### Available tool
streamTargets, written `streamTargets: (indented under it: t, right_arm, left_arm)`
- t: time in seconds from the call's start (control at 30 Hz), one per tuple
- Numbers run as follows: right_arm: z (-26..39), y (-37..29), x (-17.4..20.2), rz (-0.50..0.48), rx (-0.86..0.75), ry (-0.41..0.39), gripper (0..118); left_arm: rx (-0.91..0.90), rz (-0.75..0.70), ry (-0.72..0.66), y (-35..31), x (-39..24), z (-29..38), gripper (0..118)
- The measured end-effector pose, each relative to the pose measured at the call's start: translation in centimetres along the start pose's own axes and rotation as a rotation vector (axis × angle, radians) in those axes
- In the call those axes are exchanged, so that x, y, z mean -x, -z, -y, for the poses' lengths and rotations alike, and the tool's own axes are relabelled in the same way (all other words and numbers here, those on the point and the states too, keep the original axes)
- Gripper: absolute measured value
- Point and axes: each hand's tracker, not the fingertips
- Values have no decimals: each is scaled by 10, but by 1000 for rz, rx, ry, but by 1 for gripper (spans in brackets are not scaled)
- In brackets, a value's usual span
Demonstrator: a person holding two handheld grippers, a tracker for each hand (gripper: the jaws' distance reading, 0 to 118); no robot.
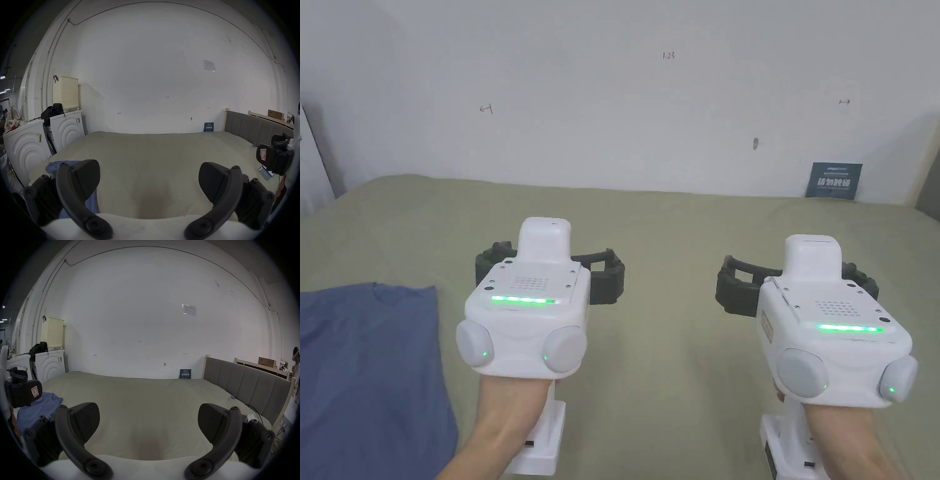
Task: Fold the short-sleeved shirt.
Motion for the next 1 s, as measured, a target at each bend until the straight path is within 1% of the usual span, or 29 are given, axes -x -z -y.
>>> streamTargets:
  t: [1.0]
  right_arm:
    - [0, -2, -2, 2, 1, -3, 118]
  left_arm:
    - [7, 3, -9, -1, 0, 2, 118]
